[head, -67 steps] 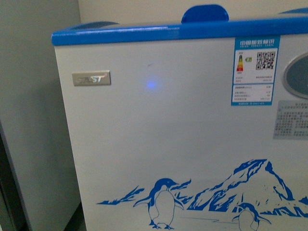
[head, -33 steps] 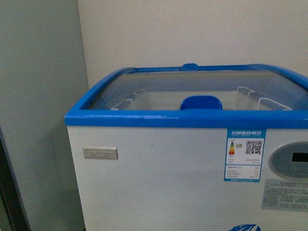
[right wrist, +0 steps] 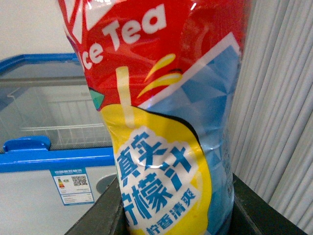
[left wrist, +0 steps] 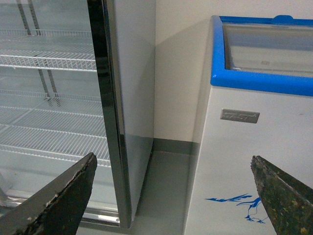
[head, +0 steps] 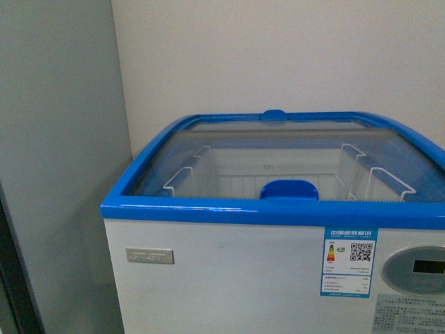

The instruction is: Put drink in fridge

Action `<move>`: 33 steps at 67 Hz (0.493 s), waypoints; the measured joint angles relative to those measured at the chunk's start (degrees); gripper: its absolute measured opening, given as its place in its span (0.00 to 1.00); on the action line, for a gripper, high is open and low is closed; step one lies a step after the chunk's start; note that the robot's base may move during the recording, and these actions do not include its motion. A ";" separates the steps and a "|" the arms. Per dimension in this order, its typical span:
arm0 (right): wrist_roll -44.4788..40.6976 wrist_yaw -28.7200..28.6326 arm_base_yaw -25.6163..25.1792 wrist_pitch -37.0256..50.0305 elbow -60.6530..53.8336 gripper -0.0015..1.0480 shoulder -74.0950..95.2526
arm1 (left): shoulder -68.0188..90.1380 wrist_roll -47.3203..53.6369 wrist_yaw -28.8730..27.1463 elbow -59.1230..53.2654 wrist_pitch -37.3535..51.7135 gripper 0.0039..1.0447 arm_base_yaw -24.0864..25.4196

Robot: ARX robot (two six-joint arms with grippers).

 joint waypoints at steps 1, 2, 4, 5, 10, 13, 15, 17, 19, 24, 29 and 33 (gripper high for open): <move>0.00 0.00 0.00 0.00 0.00 0.36 0.00 | 0.00 0.00 0.00 0.00 0.00 0.92 0.00; 0.00 0.00 0.00 0.00 0.00 0.36 0.00 | 0.35 -0.66 1.86 0.15 -0.50 0.92 0.42; 0.00 0.02 0.00 0.00 0.00 0.36 0.00 | 2.08 -2.47 9.16 1.42 -3.91 0.92 2.56; 0.00 0.02 0.00 0.00 0.00 0.36 0.00 | 2.97 -2.75 11.54 1.90 -5.22 0.92 3.41; -0.02 -0.11 0.02 0.00 0.00 0.36 0.00 | 14.08 -7.50 30.80 4.46 -8.00 0.92 7.48; 0.00 0.04 0.11 0.00 0.00 0.36 0.00 | 19.89 -8.02 35.93 5.25 -3.15 0.92 7.06; 0.00 0.04 0.11 0.00 0.00 0.36 0.00 | 21.97 -8.00 36.13 5.81 -1.01 0.92 6.84; 0.00 0.04 0.11 0.00 0.00 0.36 0.00 | 25.83 -7.67 36.20 7.04 2.95 0.92 6.51; 0.00 0.13 0.11 0.00 0.00 0.36 0.00 | 28.85 -7.28 36.22 8.09 5.97 0.92 6.29; 0.00 0.11 0.11 0.00 0.00 0.36 0.00 | 36.65 -5.70 36.09 11.06 13.11 0.92 5.55; -0.02 -0.04 0.13 0.00 0.00 0.36 0.00 | 45.79 -2.99 36.20 15.15 20.37 0.92 3.89; 0.00 -0.02 0.11 0.00 0.00 0.36 0.00 | 51.95 -0.96 36.06 18.62 24.09 0.92 2.40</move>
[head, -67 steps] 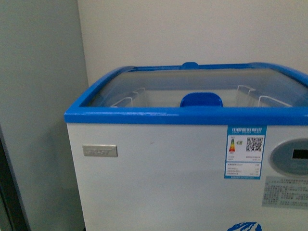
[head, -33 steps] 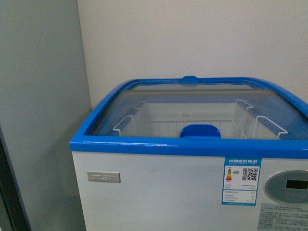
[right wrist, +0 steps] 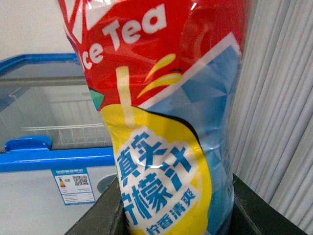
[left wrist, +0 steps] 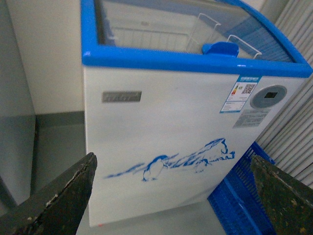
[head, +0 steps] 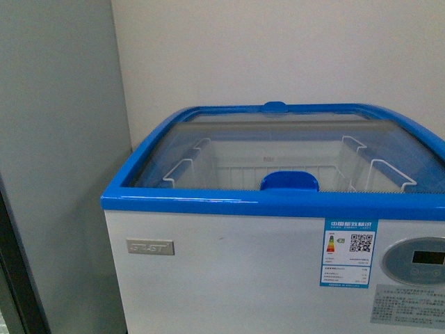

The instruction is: Put drink in fridge

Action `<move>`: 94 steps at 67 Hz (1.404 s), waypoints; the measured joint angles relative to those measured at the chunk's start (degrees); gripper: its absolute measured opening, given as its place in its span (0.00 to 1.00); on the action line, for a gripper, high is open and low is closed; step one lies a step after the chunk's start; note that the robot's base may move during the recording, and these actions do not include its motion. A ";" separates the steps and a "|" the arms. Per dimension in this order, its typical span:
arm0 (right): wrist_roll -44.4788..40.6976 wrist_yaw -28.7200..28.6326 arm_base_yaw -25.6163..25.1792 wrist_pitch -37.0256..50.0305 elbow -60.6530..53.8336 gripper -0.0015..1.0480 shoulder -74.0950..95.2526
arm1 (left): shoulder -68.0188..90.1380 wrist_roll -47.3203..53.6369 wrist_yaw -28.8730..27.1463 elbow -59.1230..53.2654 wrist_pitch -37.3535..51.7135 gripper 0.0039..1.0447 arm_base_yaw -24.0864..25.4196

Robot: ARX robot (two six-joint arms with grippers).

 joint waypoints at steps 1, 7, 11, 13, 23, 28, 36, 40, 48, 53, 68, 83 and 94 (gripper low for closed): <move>0.00 0.02 0.00 0.00 0.00 0.36 0.00 | 2.27 1.22 0.02 1.44 1.05 0.92 -0.63; 0.00 0.02 0.00 0.00 0.00 0.36 0.00 | 10.01 5.20 0.70 7.56 3.34 0.92 -3.32; 0.00 0.02 0.00 0.00 0.00 0.36 0.00 | 15.23 9.09 2.23 13.22 3.02 0.92 -5.92; -0.02 0.00 0.00 0.00 0.00 0.36 0.00 | 17.11 10.60 2.82 15.72 2.36 0.92 -7.06; 0.00 0.02 0.00 0.00 0.00 0.36 0.00 | 24.90 19.37 5.53 27.30 -1.11 0.92 -12.11; 0.00 0.02 0.00 0.00 0.00 0.36 0.00 | 28.41 23.50 6.40 32.68 -3.02 0.92 -14.47; 0.00 0.00 0.00 0.00 0.00 0.36 0.00 | 33.81 29.00 8.22 40.81 -8.55 0.92 -18.10; 0.00 0.02 0.00 0.00 0.00 0.36 0.00 | 37.00 32.79 8.85 45.33 -12.81 0.92 -20.02; 0.00 0.02 0.00 0.00 0.00 0.36 0.00 | 43.69 36.06 10.23 54.36 -18.38 0.92 -23.26; 0.00 0.02 0.00 0.00 0.00 0.36 0.00 | 48.13 38.40 11.37 61.02 -23.23 0.92 -24.96; 0.00 0.02 0.00 0.00 0.00 0.36 0.00 | 56.06 44.33 10.25 69.37 -29.05 0.92 -26.69; 0.00 0.02 0.00 0.00 0.00 0.36 0.00 | 64.96 54.71 6.12 75.76 -29.29 0.92 -27.61; 0.00 0.02 0.00 0.00 0.00 0.36 0.00 | 68.37 57.44 4.70 79.91 -29.86 0.92 -28.24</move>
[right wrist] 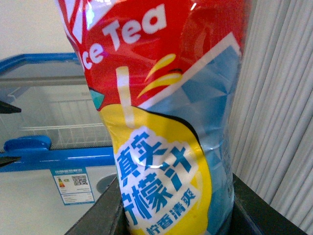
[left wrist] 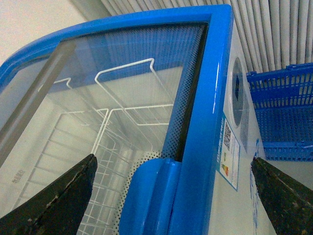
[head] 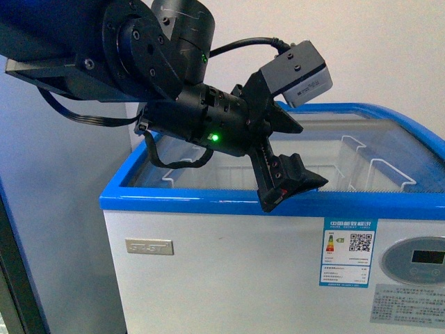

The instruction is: Put drink in fridge

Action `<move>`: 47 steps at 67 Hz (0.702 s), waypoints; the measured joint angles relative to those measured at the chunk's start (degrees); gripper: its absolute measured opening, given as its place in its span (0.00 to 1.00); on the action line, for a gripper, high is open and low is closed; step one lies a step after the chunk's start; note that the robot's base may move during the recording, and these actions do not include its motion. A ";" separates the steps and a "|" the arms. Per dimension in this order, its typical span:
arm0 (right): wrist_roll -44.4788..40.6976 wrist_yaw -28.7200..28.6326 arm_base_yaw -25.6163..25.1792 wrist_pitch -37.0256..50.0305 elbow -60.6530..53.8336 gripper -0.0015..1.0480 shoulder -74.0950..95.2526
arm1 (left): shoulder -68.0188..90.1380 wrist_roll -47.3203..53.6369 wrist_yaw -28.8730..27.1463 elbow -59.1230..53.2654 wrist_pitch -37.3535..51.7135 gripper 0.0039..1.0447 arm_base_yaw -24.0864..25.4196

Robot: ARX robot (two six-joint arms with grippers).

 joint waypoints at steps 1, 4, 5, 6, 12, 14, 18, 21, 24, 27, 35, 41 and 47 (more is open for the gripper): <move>0.00 0.00 0.00 0.00 0.00 0.36 0.00 | 0.15 0.17 -0.13 0.15 -0.11 0.92 -0.02; 0.00 0.00 0.00 0.00 0.00 0.36 0.00 | 0.83 0.72 -0.39 1.01 -0.61 0.92 -0.07; 0.00 0.00 0.00 0.00 0.00 0.36 0.00 | 1.05 0.83 -0.44 1.07 -0.63 0.92 -0.07; 0.00 0.00 0.00 0.00 0.00 0.36 0.00 | 1.40 1.03 -0.46 1.49 -0.68 0.92 -0.07; 0.00 -0.02 0.00 0.00 0.00 0.36 0.00 | 3.23 1.51 -0.98 3.65 -1.44 0.92 -0.04; 0.00 0.00 0.00 0.00 0.00 0.36 0.00 | 3.72 1.68 -1.18 4.28 -1.70 0.92 0.00; 0.00 0.00 0.00 0.00 0.00 0.36 0.00 | 4.55 2.27 -1.60 5.57 -2.69 0.92 0.07; 0.00 0.00 0.00 0.00 0.00 0.36 0.00 | 5.33 2.54 -1.68 6.78 -3.41 0.92 0.13; 0.00 0.00 0.00 0.00 0.00 0.36 0.00 | 6.40 2.67 -1.81 8.41 -3.85 0.92 0.17; 0.00 0.00 0.00 0.00 0.00 0.36 0.00 | 7.26 2.78 -1.92 9.75 -4.26 0.92 0.24; 0.00 0.00 0.00 0.00 0.00 0.36 0.00 | 10.01 3.45 -3.04 13.97 -5.90 0.92 0.42; 0.00 0.00 0.00 0.00 0.00 0.36 0.00 | 11.89 4.04 -3.91 17.14 -7.39 0.92 0.57; 0.00 0.00 0.00 0.00 0.00 0.36 0.00 | 13.79 4.79 -4.96 20.37 -8.90 0.92 0.76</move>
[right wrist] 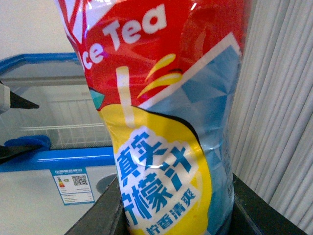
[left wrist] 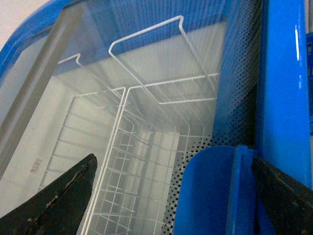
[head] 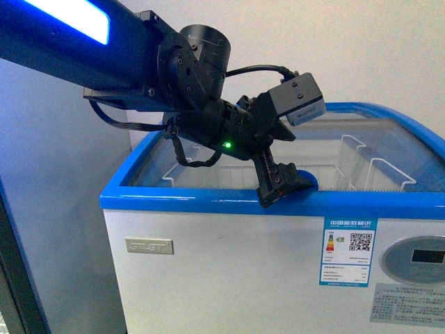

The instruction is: Put drink in fridge

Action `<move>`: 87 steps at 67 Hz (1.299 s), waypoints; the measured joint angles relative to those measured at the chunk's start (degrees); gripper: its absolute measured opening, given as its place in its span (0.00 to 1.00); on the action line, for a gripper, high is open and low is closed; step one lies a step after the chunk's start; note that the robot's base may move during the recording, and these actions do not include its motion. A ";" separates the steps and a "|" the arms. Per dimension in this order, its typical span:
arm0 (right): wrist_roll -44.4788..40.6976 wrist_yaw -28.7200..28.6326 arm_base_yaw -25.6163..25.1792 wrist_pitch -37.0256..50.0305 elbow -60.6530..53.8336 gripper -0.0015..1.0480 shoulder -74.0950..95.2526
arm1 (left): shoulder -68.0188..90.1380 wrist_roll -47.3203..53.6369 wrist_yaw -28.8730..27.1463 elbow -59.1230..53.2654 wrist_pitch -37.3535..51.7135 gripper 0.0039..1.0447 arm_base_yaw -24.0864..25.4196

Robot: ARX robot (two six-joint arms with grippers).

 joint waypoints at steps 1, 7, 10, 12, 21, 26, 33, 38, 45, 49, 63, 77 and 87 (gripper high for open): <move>0.00 0.00 0.00 0.00 0.00 0.36 0.00 | 0.48 0.15 -0.07 0.94 -0.35 0.92 0.07; 0.00 0.00 0.00 0.00 0.00 0.36 0.00 | 3.37 1.25 0.46 6.25 -3.34 0.92 0.31; 0.00 -0.04 0.00 0.00 0.00 0.36 0.00 | 4.70 1.62 0.31 8.63 -4.70 0.92 0.33; 0.00 -0.02 0.00 0.00 0.00 0.36 0.00 | 5.70 1.92 0.22 10.58 -5.49 0.92 0.33; 0.00 0.00 0.00 0.00 0.00 0.36 0.00 | 10.40 2.75 -2.23 19.37 -6.01 0.92 0.39; 0.00 -0.02 0.00 0.00 0.00 0.36 0.00 | 13.05 3.69 -4.48 24.30 -5.33 0.92 0.37; 0.00 0.00 0.00 0.00 0.00 0.36 0.00 | 17.03 4.72 -6.97 31.30 -5.05 0.92 0.31; 0.00 0.00 0.00 0.00 0.00 0.36 0.00 | 19.85 5.44 -8.50 36.48 -6.12 0.92 0.24; 0.00 -0.02 0.00 0.00 0.00 0.36 0.00 | 22.18 5.64 -9.79 40.50 -6.01 0.92 0.09; 0.00 -0.02 0.00 0.00 0.00 0.36 0.00 | 23.50 5.62 -11.19 42.40 -4.33 0.92 -0.20; 0.00 0.00 0.00 0.00 0.00 0.36 0.00 | 26.10 5.07 -17.81 44.78 2.89 0.92 -1.11; 0.00 -0.04 0.00 0.00 0.00 0.36 0.00 | 26.71 1.73 -26.93 45.11 13.40 0.92 -1.79; 0.00 0.17 0.00 0.00 0.00 0.36 0.00 | 26.64 -1.38 -31.26 45.75 19.71 0.92 -1.68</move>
